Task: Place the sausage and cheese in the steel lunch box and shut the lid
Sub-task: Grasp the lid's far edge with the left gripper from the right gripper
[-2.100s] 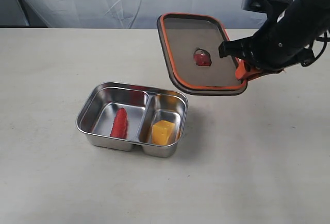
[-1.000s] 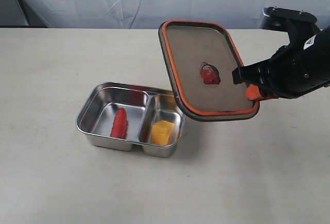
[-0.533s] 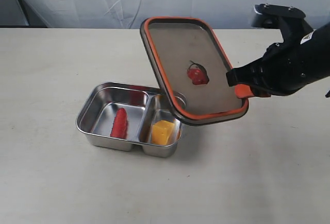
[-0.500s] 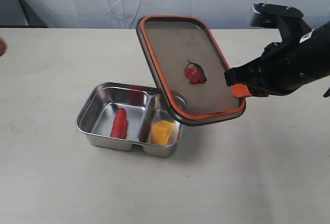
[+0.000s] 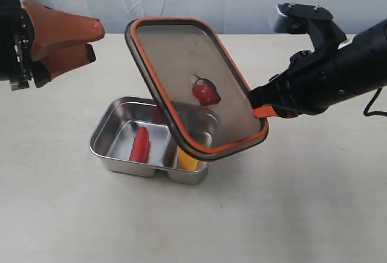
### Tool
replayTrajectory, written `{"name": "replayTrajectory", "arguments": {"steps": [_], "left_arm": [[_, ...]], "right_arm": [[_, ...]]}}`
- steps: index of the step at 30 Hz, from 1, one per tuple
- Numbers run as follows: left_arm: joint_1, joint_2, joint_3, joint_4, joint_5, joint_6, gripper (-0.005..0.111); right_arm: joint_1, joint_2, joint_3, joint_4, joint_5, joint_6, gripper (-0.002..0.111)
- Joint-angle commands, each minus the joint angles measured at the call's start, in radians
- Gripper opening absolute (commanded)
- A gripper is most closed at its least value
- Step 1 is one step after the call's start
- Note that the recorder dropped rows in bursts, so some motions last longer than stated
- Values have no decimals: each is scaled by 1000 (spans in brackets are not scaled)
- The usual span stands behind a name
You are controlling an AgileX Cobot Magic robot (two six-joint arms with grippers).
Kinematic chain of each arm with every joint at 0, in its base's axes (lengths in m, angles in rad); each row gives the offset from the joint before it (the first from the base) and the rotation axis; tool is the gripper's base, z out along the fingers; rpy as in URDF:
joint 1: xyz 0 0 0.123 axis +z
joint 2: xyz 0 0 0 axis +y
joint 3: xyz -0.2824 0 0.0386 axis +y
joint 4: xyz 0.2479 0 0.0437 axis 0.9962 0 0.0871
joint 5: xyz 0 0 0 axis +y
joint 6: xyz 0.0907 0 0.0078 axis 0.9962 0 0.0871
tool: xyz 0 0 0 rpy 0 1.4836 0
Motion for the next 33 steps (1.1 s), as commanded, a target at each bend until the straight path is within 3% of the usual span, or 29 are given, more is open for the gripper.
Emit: {"name": "replayTrajectory", "arguments": {"steps": [1, 6, 11, 13, 14, 16, 24, 27, 29, 30, 33], "left_arm": [[-29, 19, -7, -27, 1, 49, 55], [-159, 23, -7, -74, -135, 121, 55], [-226, 23, -7, -63, -250, 123, 51], [-228, 23, -7, -63, -258, 121, 34], [-228, 23, -7, -65, -259, 121, 17], [-228, 23, -7, -67, -260, 121, 0], [-228, 23, -7, -42, -283, 141, 0], [-228, 23, -7, -23, -303, 172, 0], [-228, 23, -7, -16, -305, 172, 0], [-228, 23, -7, -16, -305, 172, 0], [-228, 21, -7, -17, -327, 172, 0]], "right_arm": [[41, -12, 0, 32, -65, -10, -1], [109, -12, 0, 78, -90, -10, -1], [141, -12, 0, 118, -86, -8, -1], [141, -12, 0, 118, -82, -8, -1], [141, -12, 0, 118, -79, -8, -1], [141, -12, 0, 118, -79, -8, -1], [141, -12, 0, 116, -66, -10, -1], [141, -12, 0, 79, -52, -10, 13], [140, -12, 0, 56, -46, -6, 30], [140, -13, 0, 34, -47, -6, 45], [140, -30, -5, -70, -57, 97, 49]]}}
